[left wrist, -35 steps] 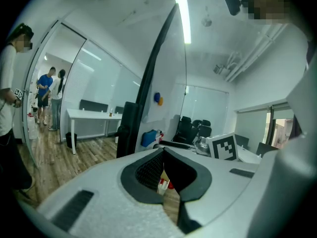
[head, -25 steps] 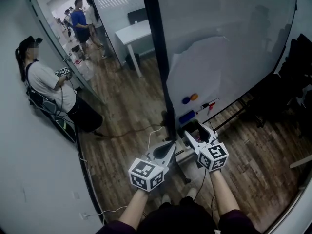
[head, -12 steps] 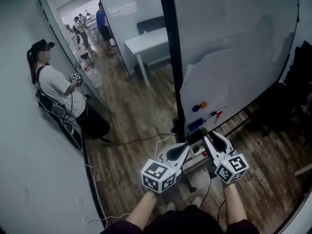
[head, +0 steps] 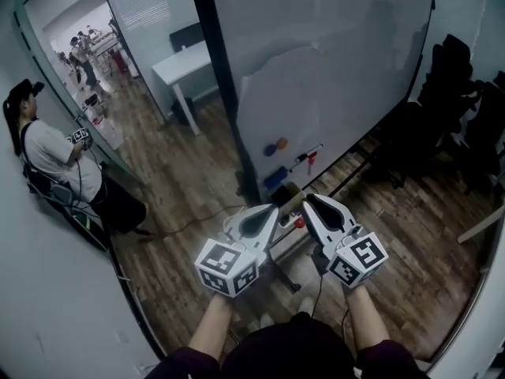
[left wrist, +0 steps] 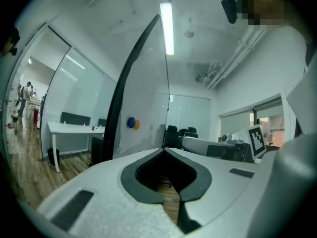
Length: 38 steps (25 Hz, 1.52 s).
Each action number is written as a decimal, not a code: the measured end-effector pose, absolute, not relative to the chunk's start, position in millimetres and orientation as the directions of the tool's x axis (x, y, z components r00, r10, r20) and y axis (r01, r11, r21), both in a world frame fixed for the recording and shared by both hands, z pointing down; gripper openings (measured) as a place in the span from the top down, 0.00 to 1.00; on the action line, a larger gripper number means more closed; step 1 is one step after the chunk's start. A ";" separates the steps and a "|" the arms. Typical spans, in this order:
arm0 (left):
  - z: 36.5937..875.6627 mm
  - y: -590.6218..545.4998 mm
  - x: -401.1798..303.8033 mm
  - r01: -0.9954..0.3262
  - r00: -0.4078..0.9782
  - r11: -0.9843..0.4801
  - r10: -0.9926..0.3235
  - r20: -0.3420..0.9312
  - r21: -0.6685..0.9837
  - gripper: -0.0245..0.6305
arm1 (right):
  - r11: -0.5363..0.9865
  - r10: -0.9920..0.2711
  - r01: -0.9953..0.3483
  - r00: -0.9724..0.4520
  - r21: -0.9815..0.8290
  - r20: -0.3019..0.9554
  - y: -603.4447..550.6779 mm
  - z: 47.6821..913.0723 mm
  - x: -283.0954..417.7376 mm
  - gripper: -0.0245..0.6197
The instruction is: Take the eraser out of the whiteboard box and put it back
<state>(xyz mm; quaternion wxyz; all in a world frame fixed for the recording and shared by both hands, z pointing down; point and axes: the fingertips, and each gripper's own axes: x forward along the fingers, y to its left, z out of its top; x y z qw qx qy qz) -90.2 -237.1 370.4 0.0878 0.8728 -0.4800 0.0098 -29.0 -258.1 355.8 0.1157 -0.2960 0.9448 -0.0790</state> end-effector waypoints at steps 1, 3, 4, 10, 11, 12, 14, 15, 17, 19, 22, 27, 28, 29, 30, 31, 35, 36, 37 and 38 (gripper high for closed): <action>368.4 -235.5 -89.2 -0.837 0.543 -0.529 -0.834 0.098 0.142 0.96 | 0.810 -0.582 -0.545 -0.793 -0.217 -0.178 -254.5 352.7 -27.1 0.88; 365.1 -232.6 -87.8 -0.832 0.551 -0.538 -0.829 0.091 0.136 0.96 | 0.806 -0.589 -0.552 -0.785 -0.214 -0.191 -247.4 347.2 -23.6 0.90; 363.3 -231.1 -87.2 -0.829 0.556 -0.543 -0.827 0.087 0.133 0.96 | 0.804 -0.591 -0.555 -0.782 -0.212 -0.197 -243.9 344.6 -22.1 0.90; 352.2 -218.7 -85.3 -0.809 0.584 -0.575 -0.810 0.055 0.124 0.96 | 0.790 -0.612 -0.577 -0.759 -0.206 -0.220 -223.9 333.1 -16.2 0.94; 351.3 -216.4 -85.0 -0.807 0.587 -0.578 -0.808 0.053 0.123 0.96 | 0.787 -0.616 -0.581 -0.756 -0.207 -0.222 -221.1 332.3 -15.5 0.95; 350.9 -214.2 -84.8 -0.805 0.589 -0.580 -0.806 0.052 0.123 0.96 | 0.784 -0.620 -0.584 -0.753 -0.209 -0.222 -218.6 332.0 -15.0 0.95; 351.4 -210.3 -84.5 -0.801 0.594 -0.585 -0.803 0.051 0.124 0.96 | 0.779 -0.627 -0.591 -0.747 -0.210 -0.222 -213.8 332.4 -14.4 0.95; 351.8 -208.5 -84.5 -0.799 0.597 -0.588 -0.801 0.051 0.125 0.96 | 0.776 -0.630 -0.595 -0.744 -0.208 -0.221 -211.5 332.7 -14.3 0.95; 352.4 -205.3 -84.7 -0.796 0.601 -0.591 -0.798 0.052 0.129 0.96 | 0.772 -0.636 -0.603 -0.740 -0.202 -0.220 -207.2 332.8 -14.1 0.96; 352.9 -202.4 -84.7 -0.793 0.604 -0.594 -0.795 0.052 0.133 0.96 | 0.767 -0.641 -0.609 -0.735 -0.202 -0.220 -203.4 332.7 -13.5 0.96; 355.0 -198.8 -84.6 -0.790 0.607 -0.596 -0.793 0.053 0.143 0.96 | 0.760 -0.649 -0.616 -0.729 -0.206 -0.217 -199.6 333.4 -11.8 0.96; 356.7 -192.1 -84.6 -0.786 0.612 -0.599 -0.789 0.055 0.150 0.96 | 0.757 -0.653 -0.620 -0.726 -0.206 -0.215 -192.9 332.8 -12.0 0.96; 357.2 -191.3 -84.7 -0.786 0.612 -0.599 -0.789 0.055 0.152 0.96 | 0.757 -0.653 -0.620 -0.726 -0.206 -0.215 -192.1 333.2 -12.4 0.96; 357.8 -190.8 -84.9 -0.786 0.613 -0.600 -0.788 0.056 0.153 0.96 | 0.757 -0.653 -0.620 -0.726 -0.205 -0.214 -191.6 333.8 -12.8 0.96; 358.4 -190.6 -85.1 -0.785 0.613 -0.600 -0.788 0.056 0.153 0.96 | 0.757 -0.653 -0.620 -0.727 -0.205 -0.213 -191.3 334.5 -13.2 0.96; 359.0 -190.5 -85.6 -0.785 0.613 -0.600 -0.788 0.056 0.153 0.96 | 0.757 -0.653 -0.621 -0.727 -0.205 -0.212 -191.1 335.3 -13.7 0.96; 361.0 -190.1 -86.7 -0.785 0.613 -0.600 -0.788 0.058 0.156 0.96 | 0.757 -0.653 -0.622 -0.728 -0.202 -0.209 -189.9 337.0 -14.7 0.96; 361.6 -189.9 -86.5 -0.785 0.614 -0.600 -0.787 0.060 0.156 0.96 | 0.757 -0.653 -0.621 -0.728 -0.202 -0.209 -189.9 337.3 -14.6 0.96; 362.3 -189.8 -86.4 -0.784 0.614 -0.600 -0.787 0.061 0.156 0.96 | 0.757 -0.653 -0.621 -0.728 -0.202 -0.209 -190.0 337.7 -14.6 0.96; 363.0 -189.9 -86.3 -0.784 0.615 -0.600 -0.786 0.063 0.156 0.96 | 0.758 -0.652 -0.620 -0.729 -0.201 -0.208 -190.3 338.2 -14.7 0.96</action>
